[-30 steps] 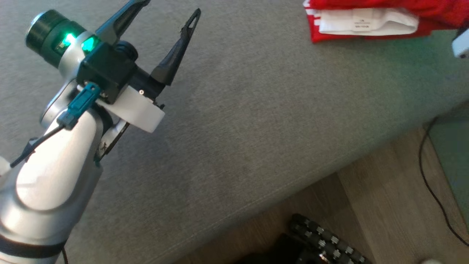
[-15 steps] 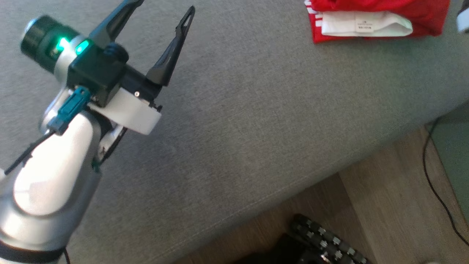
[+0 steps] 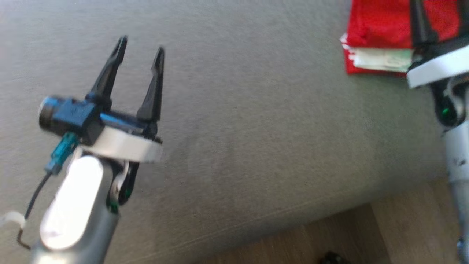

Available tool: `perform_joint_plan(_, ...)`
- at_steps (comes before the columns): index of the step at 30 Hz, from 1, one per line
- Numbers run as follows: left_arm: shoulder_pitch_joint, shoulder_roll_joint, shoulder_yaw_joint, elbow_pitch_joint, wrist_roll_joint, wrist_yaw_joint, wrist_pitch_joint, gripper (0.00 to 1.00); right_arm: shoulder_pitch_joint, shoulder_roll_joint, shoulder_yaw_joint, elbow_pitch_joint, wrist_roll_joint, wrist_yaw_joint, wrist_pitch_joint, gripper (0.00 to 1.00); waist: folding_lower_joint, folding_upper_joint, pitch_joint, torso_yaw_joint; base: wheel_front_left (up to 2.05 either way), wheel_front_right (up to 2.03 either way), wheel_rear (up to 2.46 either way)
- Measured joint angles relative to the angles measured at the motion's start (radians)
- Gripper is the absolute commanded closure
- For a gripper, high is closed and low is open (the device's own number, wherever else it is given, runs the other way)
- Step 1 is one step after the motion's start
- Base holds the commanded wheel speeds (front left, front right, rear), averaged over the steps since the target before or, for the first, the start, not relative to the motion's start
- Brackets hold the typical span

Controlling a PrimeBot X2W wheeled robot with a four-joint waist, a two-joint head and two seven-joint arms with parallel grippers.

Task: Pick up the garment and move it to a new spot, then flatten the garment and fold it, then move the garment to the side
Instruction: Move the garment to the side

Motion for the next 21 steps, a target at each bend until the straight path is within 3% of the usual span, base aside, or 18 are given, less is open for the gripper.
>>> perform_joint_plan(9,0.171,-0.112,0.104,-0.061,0.034,0.020,-0.007,0.00,0.249,0.081,-0.059,-0.102,-0.030,0.000,0.000,0.00,-0.0001,0.0000,-0.122,0.114,0.00,0.00,0.00)
perform_joint_plan(13,0.234,-0.166,0.153,-0.066,0.046,-0.003,-0.007,0.00,0.352,0.134,-0.083,-0.138,-0.054,0.000,0.000,0.00,-0.0001,0.0000,-0.180,0.161,0.00,0.00,0.00)
perform_joint_plan(21,0.361,-0.202,0.255,-0.050,0.081,-0.055,-0.007,0.00,0.531,0.205,-0.091,-0.179,-0.121,0.000,0.000,0.00,-0.0001,0.0000,-0.280,0.222,0.00,0.00,0.00)
